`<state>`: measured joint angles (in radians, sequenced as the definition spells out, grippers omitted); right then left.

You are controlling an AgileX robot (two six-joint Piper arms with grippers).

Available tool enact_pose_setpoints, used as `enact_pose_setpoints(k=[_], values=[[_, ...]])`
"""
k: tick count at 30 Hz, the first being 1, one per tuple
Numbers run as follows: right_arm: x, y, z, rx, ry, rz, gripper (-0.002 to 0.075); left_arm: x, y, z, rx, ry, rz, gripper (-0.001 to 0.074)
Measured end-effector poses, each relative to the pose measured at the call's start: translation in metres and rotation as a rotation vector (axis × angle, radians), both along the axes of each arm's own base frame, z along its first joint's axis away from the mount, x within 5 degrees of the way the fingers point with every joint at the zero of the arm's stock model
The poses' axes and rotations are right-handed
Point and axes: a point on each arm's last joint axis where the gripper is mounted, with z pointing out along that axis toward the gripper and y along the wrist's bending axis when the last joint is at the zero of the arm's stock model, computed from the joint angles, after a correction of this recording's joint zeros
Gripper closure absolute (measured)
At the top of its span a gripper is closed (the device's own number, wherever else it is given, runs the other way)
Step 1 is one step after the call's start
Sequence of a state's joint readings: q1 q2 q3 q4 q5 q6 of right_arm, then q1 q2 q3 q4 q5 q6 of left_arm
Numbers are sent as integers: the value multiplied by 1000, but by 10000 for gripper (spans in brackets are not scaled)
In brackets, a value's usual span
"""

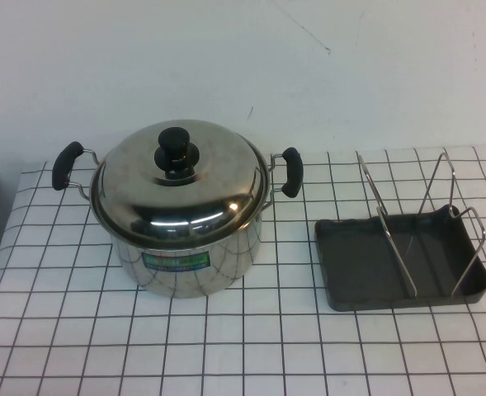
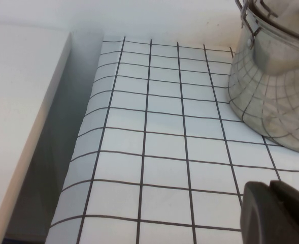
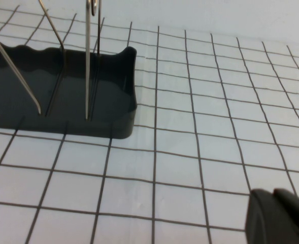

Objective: Put pot lid on rack

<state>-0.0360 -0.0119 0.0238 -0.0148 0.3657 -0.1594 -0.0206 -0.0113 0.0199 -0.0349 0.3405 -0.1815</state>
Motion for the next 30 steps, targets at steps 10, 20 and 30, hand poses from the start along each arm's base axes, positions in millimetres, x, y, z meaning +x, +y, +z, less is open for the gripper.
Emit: enact_pose_setpoints(k=[10,20,30], values=[[0,0,0,0,0,0,729,0,0,0,0,0,0,738],[4,0,14,-8,-167,1,729,3,0,8,-3,-118,3,737],[-2,0,69,-30,-782,1,729,-1,1,55,-13,-636,15,737]])
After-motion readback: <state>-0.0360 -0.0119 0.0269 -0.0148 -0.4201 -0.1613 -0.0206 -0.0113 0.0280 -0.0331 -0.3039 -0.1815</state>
